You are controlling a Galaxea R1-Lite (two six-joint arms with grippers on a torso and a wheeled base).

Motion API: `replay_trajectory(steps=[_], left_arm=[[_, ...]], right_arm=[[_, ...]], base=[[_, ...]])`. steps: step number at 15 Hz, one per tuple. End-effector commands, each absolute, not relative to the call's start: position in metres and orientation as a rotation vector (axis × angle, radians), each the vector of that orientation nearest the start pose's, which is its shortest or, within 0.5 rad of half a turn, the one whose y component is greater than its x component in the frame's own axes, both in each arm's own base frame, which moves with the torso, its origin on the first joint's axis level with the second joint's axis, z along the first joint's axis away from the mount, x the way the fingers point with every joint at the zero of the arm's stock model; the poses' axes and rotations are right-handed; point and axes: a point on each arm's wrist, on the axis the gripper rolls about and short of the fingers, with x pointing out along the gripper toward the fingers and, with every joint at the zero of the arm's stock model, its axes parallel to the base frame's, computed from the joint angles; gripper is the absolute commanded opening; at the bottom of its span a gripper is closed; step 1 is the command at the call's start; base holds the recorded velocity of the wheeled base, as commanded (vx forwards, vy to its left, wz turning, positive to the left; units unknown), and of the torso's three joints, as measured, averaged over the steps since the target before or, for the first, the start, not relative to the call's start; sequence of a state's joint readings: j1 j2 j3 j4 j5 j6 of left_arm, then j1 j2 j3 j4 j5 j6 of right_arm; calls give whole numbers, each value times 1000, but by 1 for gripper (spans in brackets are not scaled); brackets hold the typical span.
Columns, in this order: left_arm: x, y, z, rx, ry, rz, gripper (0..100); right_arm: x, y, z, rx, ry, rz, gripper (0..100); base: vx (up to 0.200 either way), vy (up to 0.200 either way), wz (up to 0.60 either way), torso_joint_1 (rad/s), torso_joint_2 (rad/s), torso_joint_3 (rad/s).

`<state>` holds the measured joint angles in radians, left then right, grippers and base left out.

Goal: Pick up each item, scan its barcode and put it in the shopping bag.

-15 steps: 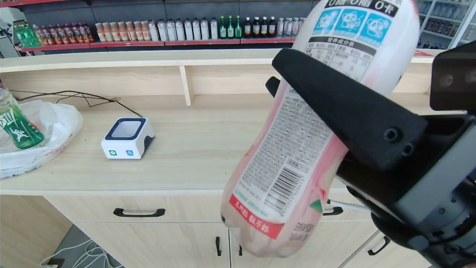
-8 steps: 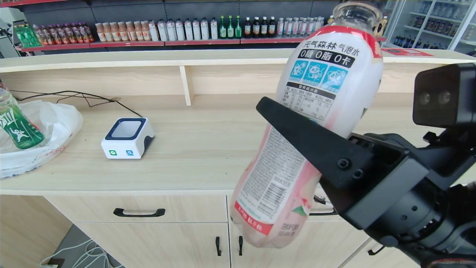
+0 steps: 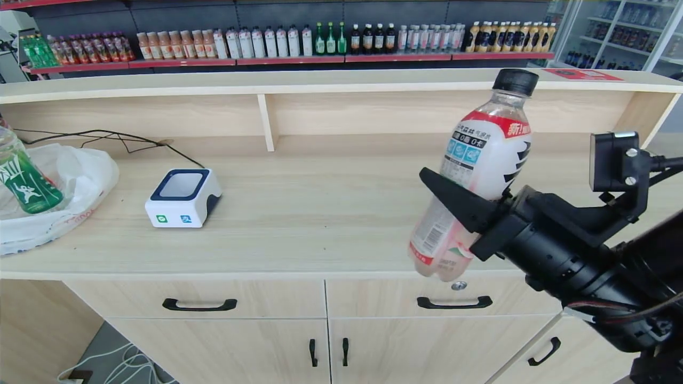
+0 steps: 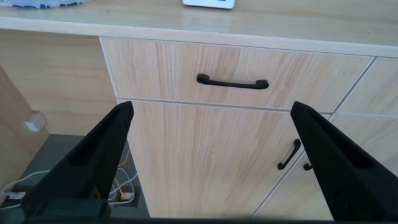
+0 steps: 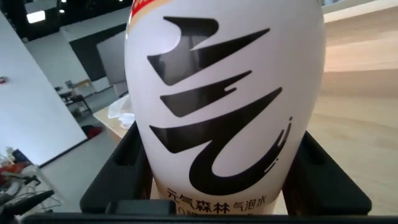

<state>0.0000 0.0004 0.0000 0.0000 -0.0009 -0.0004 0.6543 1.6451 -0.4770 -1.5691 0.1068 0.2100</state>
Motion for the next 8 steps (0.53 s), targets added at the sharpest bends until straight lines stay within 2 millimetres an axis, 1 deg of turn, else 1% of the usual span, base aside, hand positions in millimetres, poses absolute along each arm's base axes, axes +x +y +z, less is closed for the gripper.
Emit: replay_trajectory(steps=[1, 2, 3, 5, 7, 8], left_arm=[[-23, 0, 75, 0, 0, 0, 100], [-23, 0, 75, -2, 0, -2, 100], [-23, 0, 75, 0, 0, 0, 100], [-23, 0, 75, 0, 0, 0, 100], [-23, 0, 75, -2, 0, 0, 100], [-23, 0, 75, -2, 0, -2, 100]], right_arm=[[214, 126, 207, 189, -361, 636, 0], [220, 104, 210, 114, -395, 538, 0], [223, 89, 210, 63, -408, 467, 0], [220, 78, 197, 8, -360, 420, 0], [226, 77, 210, -32, -424, 390, 0], [224, 73, 211, -42, -428, 363, 0]], base=[[0, 0, 0, 0, 0, 0], [0, 0, 0, 0, 0, 0], [0, 0, 0, 0, 0, 0], [0, 0, 0, 0, 0, 0], [0, 0, 0, 0, 0, 0], [0, 0, 0, 0, 0, 0]])
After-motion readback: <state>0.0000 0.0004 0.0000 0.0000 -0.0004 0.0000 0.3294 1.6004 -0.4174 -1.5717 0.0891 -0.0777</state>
